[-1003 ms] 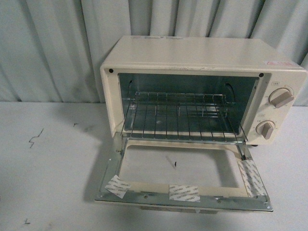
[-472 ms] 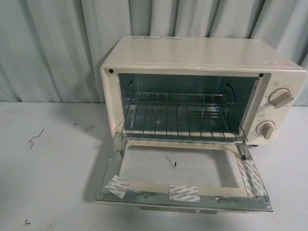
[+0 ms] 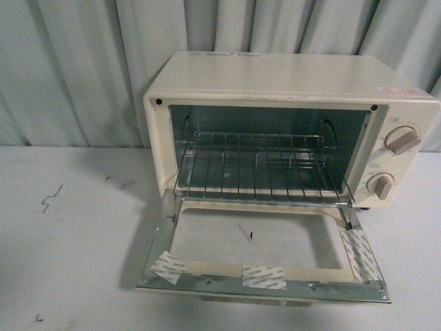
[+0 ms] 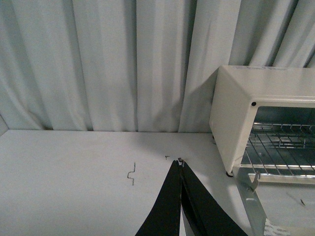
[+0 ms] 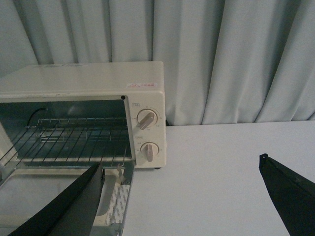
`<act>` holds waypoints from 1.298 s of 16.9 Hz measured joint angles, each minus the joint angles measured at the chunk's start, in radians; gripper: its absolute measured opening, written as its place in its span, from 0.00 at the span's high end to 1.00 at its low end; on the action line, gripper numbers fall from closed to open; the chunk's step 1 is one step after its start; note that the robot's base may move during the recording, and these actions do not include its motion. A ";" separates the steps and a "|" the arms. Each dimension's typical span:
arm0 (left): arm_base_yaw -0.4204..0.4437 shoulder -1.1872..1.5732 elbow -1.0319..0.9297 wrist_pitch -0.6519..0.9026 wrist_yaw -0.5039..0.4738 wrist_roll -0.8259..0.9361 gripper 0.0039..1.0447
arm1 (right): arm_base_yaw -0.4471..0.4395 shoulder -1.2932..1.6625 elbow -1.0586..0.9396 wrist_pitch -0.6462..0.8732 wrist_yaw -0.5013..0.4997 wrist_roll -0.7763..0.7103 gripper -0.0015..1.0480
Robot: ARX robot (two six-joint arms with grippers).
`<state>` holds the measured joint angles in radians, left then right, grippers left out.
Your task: Open oven
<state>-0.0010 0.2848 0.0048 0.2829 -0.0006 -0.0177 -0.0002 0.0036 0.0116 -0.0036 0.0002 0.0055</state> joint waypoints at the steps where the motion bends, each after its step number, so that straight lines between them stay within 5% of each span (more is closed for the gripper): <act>1: 0.000 -0.025 0.000 -0.022 0.000 0.000 0.99 | 0.000 0.000 0.000 0.000 0.000 0.000 0.06; 6: 0.000 -0.112 0.000 -0.108 0.000 0.000 0.99 | 0.000 0.000 0.000 0.000 0.000 0.000 0.06; 8: 0.000 -0.268 0.002 -0.295 0.000 0.000 0.99 | 0.000 0.000 0.000 0.000 0.000 0.000 0.06; 16: 0.000 -0.277 0.002 -0.286 0.000 0.000 0.99 | 0.000 0.000 0.000 0.000 0.000 0.000 0.06; 17: 0.000 -0.277 0.002 -0.286 0.000 0.000 0.95 | 0.000 0.000 0.000 0.000 0.000 0.000 0.06; 22: 0.000 -0.277 0.002 -0.286 0.000 0.000 0.36 | 0.000 0.000 0.000 0.000 0.000 0.000 0.06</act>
<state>-0.0010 0.0074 0.0063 -0.0029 -0.0006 -0.0174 -0.0002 0.0036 0.0116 -0.0036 -0.0002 0.0059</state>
